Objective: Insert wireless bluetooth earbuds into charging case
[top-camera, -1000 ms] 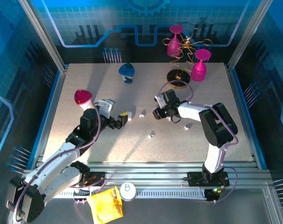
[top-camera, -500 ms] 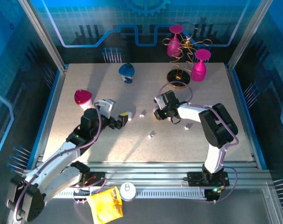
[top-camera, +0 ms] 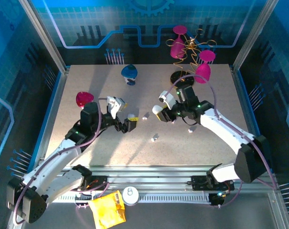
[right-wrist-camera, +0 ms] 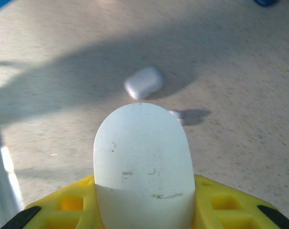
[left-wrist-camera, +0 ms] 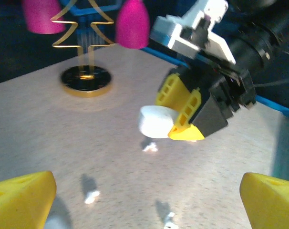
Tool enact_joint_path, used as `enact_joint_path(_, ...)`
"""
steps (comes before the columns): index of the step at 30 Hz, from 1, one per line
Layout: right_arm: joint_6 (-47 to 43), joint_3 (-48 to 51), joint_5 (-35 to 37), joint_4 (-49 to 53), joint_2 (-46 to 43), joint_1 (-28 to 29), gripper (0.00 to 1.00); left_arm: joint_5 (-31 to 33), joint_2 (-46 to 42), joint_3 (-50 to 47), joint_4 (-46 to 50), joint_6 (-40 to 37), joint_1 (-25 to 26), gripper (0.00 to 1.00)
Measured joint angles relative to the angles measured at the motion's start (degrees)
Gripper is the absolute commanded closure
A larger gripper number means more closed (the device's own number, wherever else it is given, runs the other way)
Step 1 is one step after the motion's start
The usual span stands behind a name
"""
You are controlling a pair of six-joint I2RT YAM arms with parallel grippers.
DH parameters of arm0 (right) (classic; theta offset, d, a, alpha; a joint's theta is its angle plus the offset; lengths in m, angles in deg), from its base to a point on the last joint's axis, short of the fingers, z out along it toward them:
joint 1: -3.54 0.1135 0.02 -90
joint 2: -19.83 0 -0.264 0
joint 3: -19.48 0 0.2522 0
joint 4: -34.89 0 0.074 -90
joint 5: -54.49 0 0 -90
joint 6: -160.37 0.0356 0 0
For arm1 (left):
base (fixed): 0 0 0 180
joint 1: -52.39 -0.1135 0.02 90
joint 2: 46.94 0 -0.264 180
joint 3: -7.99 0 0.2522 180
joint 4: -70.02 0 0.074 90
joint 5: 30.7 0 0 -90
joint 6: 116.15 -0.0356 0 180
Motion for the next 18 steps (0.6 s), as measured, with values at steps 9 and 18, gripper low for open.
enact_joint_path(9, -5.2, -8.6, -13.3, 11.8, -6.8, 3.3, 0.7, -17.1, 3.9, 2.8, -0.5, -0.3, 0.4, 0.01)
enact_joint_path(18, -6.1, -13.1, -18.0, 15.3, -7.4, 8.1, 0.71, -24.6, 4.9, 4.6, -1.6, -0.3, 2.5, 0.15)
